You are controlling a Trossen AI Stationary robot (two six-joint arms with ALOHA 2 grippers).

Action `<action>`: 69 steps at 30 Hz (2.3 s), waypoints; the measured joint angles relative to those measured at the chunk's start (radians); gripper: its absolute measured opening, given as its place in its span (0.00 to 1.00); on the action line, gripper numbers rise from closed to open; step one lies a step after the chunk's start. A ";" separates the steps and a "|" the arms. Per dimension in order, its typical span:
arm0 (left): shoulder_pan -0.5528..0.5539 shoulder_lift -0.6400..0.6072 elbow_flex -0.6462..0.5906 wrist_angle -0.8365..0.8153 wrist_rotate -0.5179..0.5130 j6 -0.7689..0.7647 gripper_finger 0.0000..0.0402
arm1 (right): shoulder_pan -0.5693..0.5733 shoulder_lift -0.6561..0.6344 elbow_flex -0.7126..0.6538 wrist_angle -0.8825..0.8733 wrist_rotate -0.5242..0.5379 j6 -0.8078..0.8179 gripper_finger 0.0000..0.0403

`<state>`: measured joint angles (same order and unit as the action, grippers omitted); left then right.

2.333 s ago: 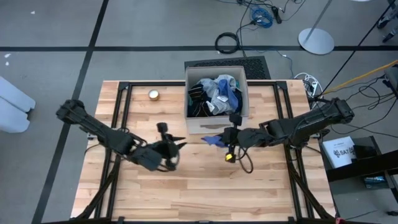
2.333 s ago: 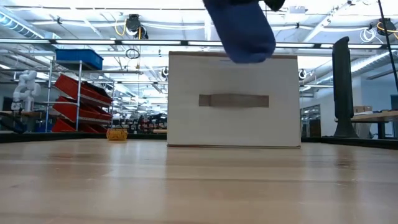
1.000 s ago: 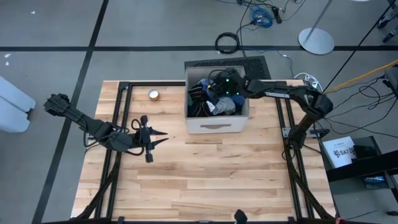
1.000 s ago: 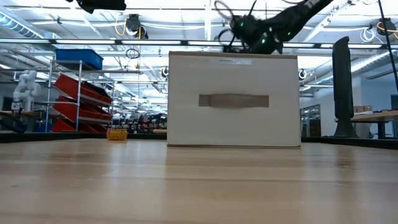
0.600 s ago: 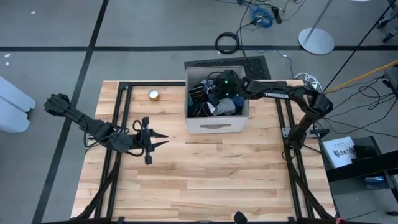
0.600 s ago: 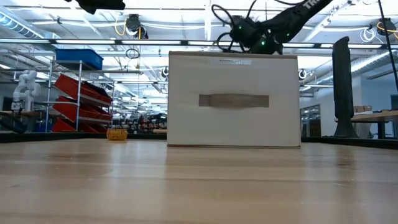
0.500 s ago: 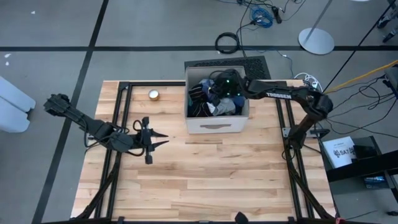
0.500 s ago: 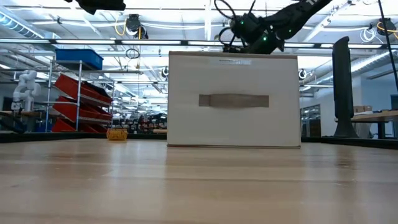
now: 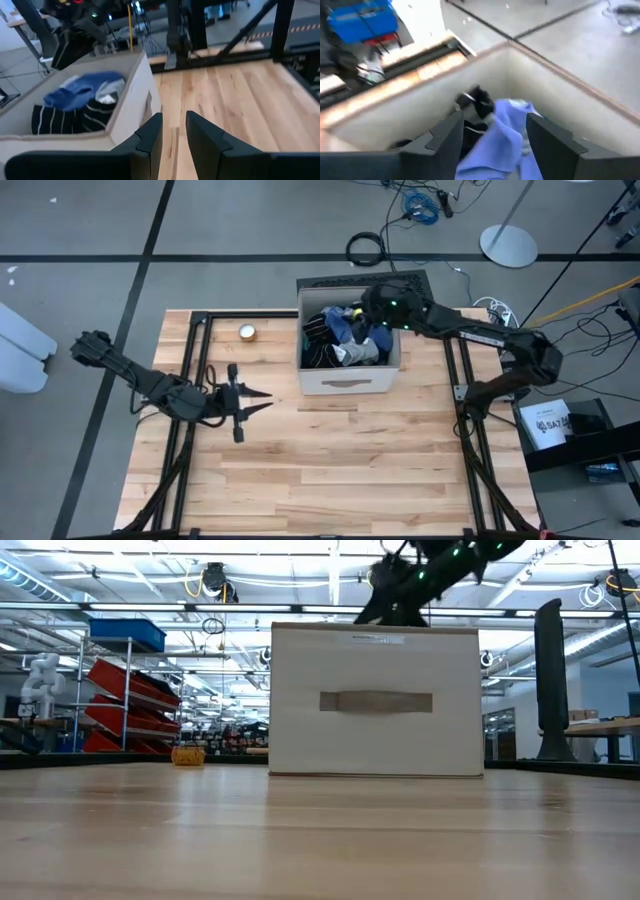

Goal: Sort clothes
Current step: Return to Home Position

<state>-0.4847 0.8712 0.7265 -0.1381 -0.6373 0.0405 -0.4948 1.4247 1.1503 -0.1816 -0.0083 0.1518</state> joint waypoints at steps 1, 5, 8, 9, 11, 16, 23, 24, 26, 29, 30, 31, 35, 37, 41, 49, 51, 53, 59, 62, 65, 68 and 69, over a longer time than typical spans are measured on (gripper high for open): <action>0.000 -0.002 0.011 0.000 0.000 0.000 0.24 | 0.007 -0.019 0.000 -0.002 -0.001 0.003 0.51; 0.000 -0.010 0.043 0.002 0.000 0.004 0.24 | 0.048 -0.102 0.000 -0.022 -0.002 0.003 0.52; 0.000 -0.025 0.050 0.004 0.000 0.038 0.24 | 0.081 -0.167 0.000 -0.044 -0.002 0.003 0.52; 0.000 -0.032 0.050 0.002 0.000 0.048 0.24 | 0.093 -0.187 0.000 -0.048 -0.002 0.003 0.52; 0.000 -0.045 0.050 0.001 0.000 0.060 0.24 | 0.118 -0.229 0.000 -0.068 -0.002 0.003 0.51; 0.000 -0.097 0.050 0.001 0.000 0.078 0.24 | 0.175 -0.317 0.000 -0.115 -0.002 0.002 0.51; 0.000 -0.210 0.050 -0.004 0.000 0.124 0.24 | 0.229 -0.414 0.000 -0.203 -0.002 0.002 0.51; 0.000 -0.227 0.050 -0.006 0.000 0.127 0.24 | 0.234 -0.426 0.000 -0.220 -0.002 0.002 0.51; 0.000 -0.264 0.050 -0.014 0.000 0.132 0.24 | 0.242 -0.453 0.000 -0.254 -0.002 0.002 0.51; 0.000 -0.325 0.050 -0.045 -0.009 0.132 0.24 | 0.256 -0.492 0.000 -0.305 0.002 0.003 0.51; 0.000 -0.346 0.050 -0.060 -0.018 0.131 0.24 | 0.261 -0.504 0.000 -0.320 0.002 0.003 0.51; 0.000 -0.367 0.050 -0.077 -0.025 0.130 0.24 | 0.267 -0.516 0.000 -0.336 0.003 0.003 0.51; 0.000 -0.450 0.050 -0.153 -0.052 0.113 0.24 | 0.291 -0.561 0.000 -0.396 0.006 0.022 0.51; 0.000 -0.489 0.050 -0.200 -0.056 0.086 0.24 | 0.307 -0.579 0.000 -0.425 0.007 0.024 0.51; 0.000 -0.560 0.050 -0.307 -0.058 0.019 0.24 | 0.346 -0.608 0.000 -0.466 0.031 0.045 0.51; 0.000 -0.647 0.031 -0.526 -0.059 -0.172 0.24 | 0.464 -0.672 -0.100 -0.444 0.176 0.077 0.51; 0.000 -0.662 0.005 -0.529 -0.058 -0.188 0.24 | 0.488 -0.703 -0.171 -0.395 0.195 0.084 0.51; 0.000 -0.675 -0.025 -0.526 -0.059 -0.193 0.24 | 0.504 -0.739 -0.250 -0.327 0.196 0.098 0.51; 0.000 -0.696 -0.137 -0.428 -0.021 -0.218 0.24 | 0.531 -0.846 -0.475 -0.128 0.195 0.125 0.51; 0.000 -0.698 -0.206 -0.323 0.053 -0.189 0.24 | 0.531 -0.890 -0.570 -0.032 0.192 0.133 0.51; 0.000 -0.698 -0.284 -0.195 0.124 -0.151 0.24 | 0.531 -0.924 -0.647 0.041 0.190 0.142 0.51; 0.000 -0.698 -0.357 -0.076 0.144 -0.129 0.24 | 0.531 -0.951 -0.701 0.069 0.187 0.158 0.51; 0.000 -0.699 -0.374 -0.053 0.144 -0.128 0.24 | 0.531 -0.959 -0.718 0.079 0.186 0.162 0.51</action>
<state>-0.4847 0.1723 0.3527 -0.1916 -0.4934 -0.0876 0.0360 0.4657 0.4328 -0.1028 0.1777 0.3138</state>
